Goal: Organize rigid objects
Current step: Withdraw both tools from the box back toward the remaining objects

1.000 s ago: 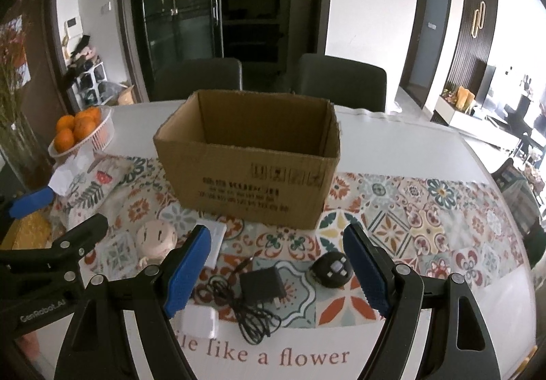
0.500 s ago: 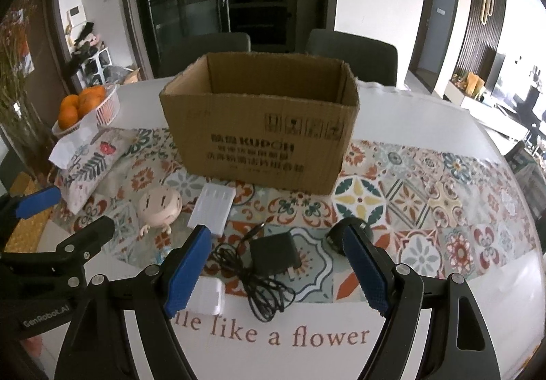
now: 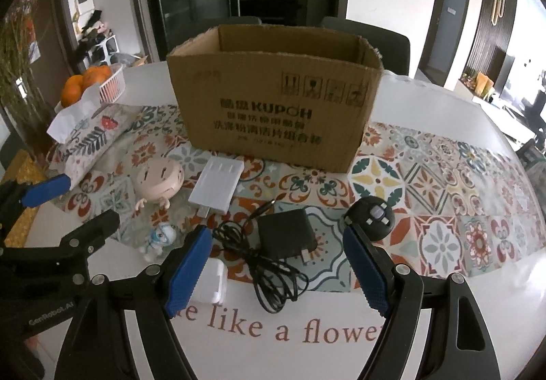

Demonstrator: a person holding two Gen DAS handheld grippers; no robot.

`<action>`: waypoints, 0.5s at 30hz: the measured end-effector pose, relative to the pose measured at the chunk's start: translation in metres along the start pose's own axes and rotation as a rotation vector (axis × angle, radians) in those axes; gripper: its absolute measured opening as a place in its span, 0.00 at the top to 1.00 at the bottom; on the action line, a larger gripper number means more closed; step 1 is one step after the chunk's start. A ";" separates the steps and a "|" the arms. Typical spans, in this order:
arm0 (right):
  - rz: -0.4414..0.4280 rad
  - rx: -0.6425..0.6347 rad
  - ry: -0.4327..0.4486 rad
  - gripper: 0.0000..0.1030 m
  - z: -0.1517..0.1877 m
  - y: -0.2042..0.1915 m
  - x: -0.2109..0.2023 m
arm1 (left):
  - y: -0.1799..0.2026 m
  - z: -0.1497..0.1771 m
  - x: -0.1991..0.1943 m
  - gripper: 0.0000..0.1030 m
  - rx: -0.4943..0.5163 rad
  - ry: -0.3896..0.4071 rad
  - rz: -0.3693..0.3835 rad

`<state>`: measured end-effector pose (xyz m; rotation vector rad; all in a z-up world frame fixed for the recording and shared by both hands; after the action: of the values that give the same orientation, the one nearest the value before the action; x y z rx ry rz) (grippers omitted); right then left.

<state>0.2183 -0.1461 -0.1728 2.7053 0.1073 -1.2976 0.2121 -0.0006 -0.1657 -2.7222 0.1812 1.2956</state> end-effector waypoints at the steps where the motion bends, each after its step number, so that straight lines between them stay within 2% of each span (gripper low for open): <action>1: 0.000 -0.002 -0.001 0.22 0.001 -0.001 0.002 | 0.000 0.001 0.002 0.28 0.005 -0.002 0.007; 15: 0.025 -0.028 0.010 0.24 0.009 -0.003 0.022 | 0.008 0.016 0.033 0.30 0.098 -0.028 0.046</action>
<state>0.2246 -0.1444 -0.1959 2.6814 0.0914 -1.2665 0.2194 -0.0077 -0.2024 -2.6318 0.2978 1.2999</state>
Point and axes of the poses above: each gripper's, at about its wrist camera, not at the fingertips, and x roughly the way its jaws point, y to its right, z to its underside, the point moved 4 cm from there along x, roughly the way its jaws point, and after that the axes turned 7 degrees about -x, right-handed, at the moved point
